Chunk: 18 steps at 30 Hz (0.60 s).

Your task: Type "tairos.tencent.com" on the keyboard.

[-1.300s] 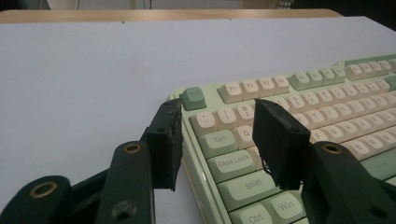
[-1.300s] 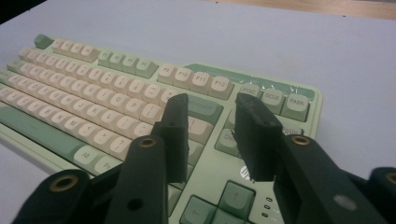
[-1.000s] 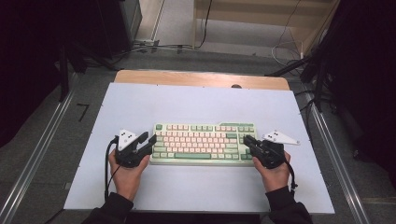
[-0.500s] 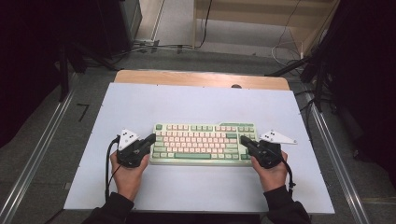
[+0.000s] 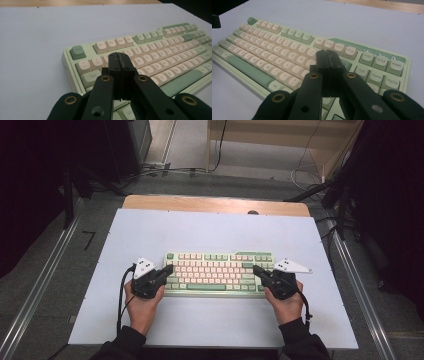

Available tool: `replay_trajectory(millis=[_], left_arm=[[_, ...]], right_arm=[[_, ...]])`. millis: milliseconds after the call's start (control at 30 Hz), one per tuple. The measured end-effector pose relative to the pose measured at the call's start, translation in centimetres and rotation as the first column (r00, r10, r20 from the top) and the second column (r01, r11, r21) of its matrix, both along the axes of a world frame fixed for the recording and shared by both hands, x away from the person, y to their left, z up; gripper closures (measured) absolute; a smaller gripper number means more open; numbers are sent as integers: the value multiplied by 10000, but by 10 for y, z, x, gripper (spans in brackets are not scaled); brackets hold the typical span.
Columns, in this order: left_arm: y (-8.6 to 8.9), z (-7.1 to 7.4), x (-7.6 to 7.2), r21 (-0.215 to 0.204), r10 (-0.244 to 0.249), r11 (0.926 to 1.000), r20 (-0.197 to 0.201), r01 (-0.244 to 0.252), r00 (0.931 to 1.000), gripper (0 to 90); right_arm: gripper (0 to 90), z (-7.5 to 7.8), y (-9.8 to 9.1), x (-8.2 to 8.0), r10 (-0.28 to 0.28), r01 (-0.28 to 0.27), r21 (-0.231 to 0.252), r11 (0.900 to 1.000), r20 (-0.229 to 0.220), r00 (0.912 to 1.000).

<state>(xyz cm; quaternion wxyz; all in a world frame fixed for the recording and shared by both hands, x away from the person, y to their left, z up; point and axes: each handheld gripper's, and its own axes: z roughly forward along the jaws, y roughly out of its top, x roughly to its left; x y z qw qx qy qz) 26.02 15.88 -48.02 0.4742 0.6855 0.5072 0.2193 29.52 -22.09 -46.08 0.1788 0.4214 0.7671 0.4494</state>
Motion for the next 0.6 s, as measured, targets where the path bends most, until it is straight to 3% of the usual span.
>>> replay_trajectory(millis=[600], left_arm=[[-5, 1, 14, -202, -199, 9996, -235, 194, 9995, 900]], right_arm=[[877, 0, 16, 3, 405, -403, -116, 9991, 158, 9991]])
